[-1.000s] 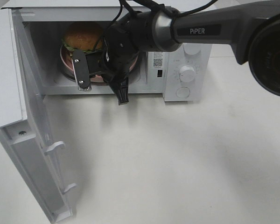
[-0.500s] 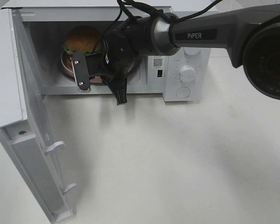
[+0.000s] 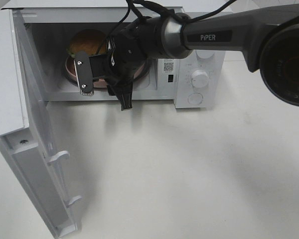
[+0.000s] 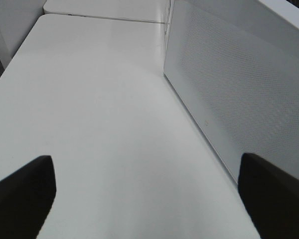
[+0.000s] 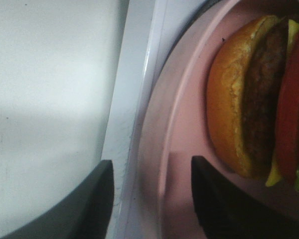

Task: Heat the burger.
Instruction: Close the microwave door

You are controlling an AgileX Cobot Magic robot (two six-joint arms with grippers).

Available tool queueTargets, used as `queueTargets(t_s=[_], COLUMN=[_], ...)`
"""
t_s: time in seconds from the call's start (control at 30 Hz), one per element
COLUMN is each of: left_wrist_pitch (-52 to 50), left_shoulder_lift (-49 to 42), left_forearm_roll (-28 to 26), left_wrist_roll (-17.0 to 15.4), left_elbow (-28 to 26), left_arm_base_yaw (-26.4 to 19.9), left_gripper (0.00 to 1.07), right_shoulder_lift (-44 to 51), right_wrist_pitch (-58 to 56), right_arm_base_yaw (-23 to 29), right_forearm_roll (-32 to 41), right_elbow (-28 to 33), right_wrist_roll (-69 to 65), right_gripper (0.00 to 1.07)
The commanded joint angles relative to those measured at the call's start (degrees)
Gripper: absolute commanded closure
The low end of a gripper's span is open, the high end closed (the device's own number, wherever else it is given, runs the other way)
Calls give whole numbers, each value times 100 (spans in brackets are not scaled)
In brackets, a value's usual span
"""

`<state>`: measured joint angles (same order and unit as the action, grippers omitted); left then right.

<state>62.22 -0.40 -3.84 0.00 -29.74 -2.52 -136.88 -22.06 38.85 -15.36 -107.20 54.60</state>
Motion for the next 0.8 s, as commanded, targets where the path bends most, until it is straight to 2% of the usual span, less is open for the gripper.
queueTargets(t_s=[0.03, 0.17, 0.2, 0.27, 0.3, 0.8], left_wrist_pitch=[-80, -80, -80, -80, -80, -80], left_shoulder_lift=[-86, -86, -86, -86, -86, -86], left_forearm_roll=[-46, -46, -46, -46, -46, -46], left_wrist_roll=[0, 0, 0, 0, 0, 0], left_elbow=[11, 11, 11, 11, 11, 11], left_arm_base_yaw=[-17, -17, -17, -17, -17, -17], left_gripper=[16, 16, 16, 16, 16, 16], right_shoulder_lift=[46, 143, 246, 309, 441, 1375], right_wrist_pitch=[-11, 143, 321, 395, 590, 1089], right_arm_base_yaw=[-6, -6, -6, -6, -6, -6], right_forearm_roll=[160, 229, 252, 258, 258, 229], right_elbow=[-57, 63, 252, 350, 590, 1937], right_wrist_roll=[-57, -52, -52, -52, -52, -57], right_gripper=[48, 40, 35, 33, 29, 31])
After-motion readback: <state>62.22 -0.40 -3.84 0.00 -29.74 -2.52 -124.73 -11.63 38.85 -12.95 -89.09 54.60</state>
